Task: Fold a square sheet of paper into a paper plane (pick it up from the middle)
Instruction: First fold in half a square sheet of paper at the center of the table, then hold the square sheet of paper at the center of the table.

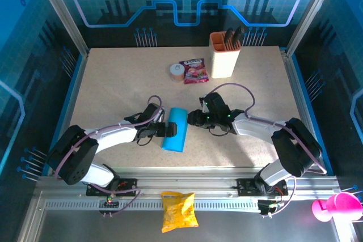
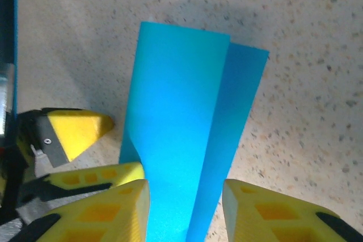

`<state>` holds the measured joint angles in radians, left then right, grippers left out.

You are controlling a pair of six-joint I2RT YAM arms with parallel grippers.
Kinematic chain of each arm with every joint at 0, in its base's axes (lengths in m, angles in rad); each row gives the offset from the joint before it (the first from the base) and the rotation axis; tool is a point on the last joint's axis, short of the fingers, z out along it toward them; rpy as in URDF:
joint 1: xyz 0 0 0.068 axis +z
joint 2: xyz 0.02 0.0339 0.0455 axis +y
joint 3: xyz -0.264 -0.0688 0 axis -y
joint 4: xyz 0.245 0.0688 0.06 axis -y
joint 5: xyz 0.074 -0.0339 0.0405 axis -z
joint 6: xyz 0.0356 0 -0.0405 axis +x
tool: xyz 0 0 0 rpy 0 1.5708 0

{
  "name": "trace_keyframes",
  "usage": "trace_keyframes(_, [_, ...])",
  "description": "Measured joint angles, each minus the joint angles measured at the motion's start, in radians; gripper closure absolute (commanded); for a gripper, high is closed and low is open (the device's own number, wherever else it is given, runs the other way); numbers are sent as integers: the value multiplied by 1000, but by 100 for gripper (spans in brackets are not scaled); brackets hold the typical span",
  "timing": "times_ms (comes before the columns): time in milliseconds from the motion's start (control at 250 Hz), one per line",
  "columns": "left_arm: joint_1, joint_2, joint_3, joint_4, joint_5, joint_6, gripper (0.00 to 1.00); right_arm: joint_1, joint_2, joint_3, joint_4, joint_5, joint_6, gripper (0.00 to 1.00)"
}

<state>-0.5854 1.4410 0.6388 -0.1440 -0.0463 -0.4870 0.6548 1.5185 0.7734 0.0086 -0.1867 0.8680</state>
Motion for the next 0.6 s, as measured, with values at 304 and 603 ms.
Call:
trace_keyframes(304, [-15, 14, 0, 3, -10, 1, 0, 32, 1, -26, 11, 55, 38, 69])
trace_keyframes(603, [-22, 30, 15, -10, -23, 15, 0, 32, 10, -35, 18, 68, 53, 73])
